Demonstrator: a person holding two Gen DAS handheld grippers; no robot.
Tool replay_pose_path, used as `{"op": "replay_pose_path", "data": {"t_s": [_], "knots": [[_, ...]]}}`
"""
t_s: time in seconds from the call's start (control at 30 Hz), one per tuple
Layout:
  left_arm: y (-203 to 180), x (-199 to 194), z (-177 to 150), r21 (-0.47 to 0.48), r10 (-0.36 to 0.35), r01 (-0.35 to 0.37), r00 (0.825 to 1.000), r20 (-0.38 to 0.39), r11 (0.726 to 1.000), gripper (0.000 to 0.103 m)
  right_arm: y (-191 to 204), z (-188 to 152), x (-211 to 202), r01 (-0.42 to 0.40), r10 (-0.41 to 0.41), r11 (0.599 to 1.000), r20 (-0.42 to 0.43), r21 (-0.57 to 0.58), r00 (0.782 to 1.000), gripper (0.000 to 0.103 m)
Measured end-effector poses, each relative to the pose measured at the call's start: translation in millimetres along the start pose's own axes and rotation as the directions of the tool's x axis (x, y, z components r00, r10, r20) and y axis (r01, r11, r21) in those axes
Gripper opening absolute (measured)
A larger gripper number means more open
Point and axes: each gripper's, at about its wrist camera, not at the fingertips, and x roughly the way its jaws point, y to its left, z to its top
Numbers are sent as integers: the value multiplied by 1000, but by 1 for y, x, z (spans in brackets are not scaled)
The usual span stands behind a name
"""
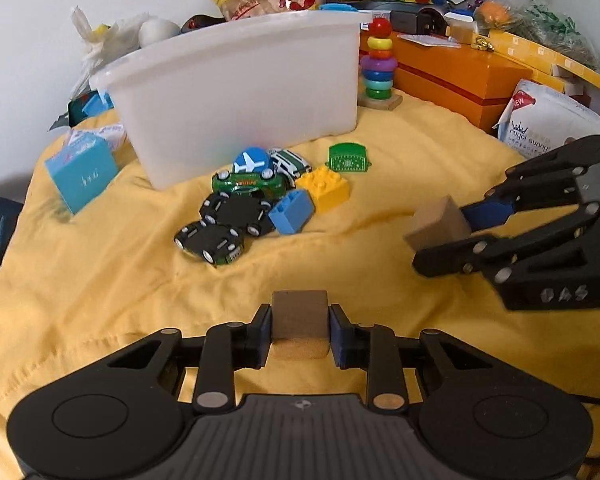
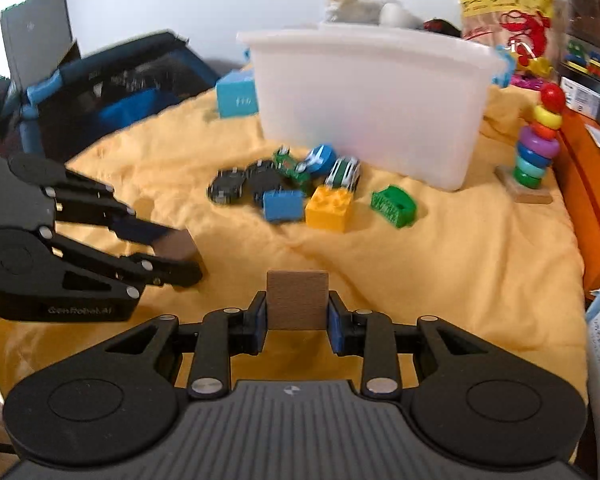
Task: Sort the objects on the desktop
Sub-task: 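Grasp a wooden cube with the right gripper while the left grasps another wooden cube, then carry both wooden cubes over the bin and release them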
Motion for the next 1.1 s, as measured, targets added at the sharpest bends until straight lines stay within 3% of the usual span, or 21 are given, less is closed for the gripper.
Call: {"op": "replay_pose_path", "data": {"t_s": [0.5, 0.67, 0.93, 1.1], "knots": [[3, 5, -8, -30, -31, 32, 999, 18, 999, 33, 7, -9, 3, 38, -38, 999, -25, -19, 999, 33], [9, -11, -3, -64, -70, 72, 997, 21, 995, 33, -1, -5, -3, 10, -7, 997, -35, 79, 999, 33], [29, -52, 30, -82, -60, 70, 991, 122, 994, 33, -14, 21, -37, 55, -62, 993, 68, 102, 996, 33], [48, -71, 70, -100, -57, 79, 976, 209, 992, 33, -27, 52, -57, 108, -125, 988, 162, 107, 979, 33]]}}
